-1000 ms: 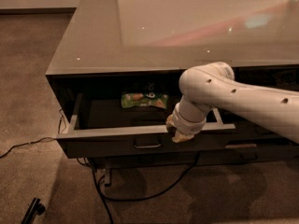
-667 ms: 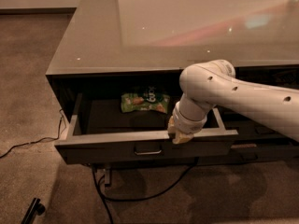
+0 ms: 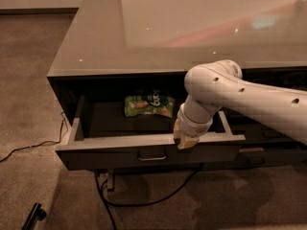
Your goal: Open top drawer
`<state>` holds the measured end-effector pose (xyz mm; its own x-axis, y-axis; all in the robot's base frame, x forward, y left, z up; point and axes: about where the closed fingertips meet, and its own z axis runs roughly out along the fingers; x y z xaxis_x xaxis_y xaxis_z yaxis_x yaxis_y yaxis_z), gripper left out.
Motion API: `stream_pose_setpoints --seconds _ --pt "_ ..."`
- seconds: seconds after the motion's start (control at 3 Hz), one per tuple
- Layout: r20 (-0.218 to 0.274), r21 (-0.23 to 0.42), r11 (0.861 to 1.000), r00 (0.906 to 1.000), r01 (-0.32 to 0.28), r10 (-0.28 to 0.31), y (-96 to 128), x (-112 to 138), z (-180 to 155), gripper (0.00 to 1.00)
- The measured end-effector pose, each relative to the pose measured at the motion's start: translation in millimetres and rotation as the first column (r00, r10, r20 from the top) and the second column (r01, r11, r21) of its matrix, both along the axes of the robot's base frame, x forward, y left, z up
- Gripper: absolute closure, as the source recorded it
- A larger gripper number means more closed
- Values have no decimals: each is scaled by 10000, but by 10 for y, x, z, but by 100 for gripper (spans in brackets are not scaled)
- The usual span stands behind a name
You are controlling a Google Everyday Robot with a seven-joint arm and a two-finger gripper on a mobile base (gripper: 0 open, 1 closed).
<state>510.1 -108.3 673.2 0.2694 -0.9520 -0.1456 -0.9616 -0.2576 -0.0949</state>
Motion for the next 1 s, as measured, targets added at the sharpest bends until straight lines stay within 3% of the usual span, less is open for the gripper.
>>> stream_pose_setpoints --seconds 0.67,1.0 --pt "0 0 10000 10000 0 0 0 0 0 12" --pt "222 473 9979 9989 -431 421 43 119 -83 0"
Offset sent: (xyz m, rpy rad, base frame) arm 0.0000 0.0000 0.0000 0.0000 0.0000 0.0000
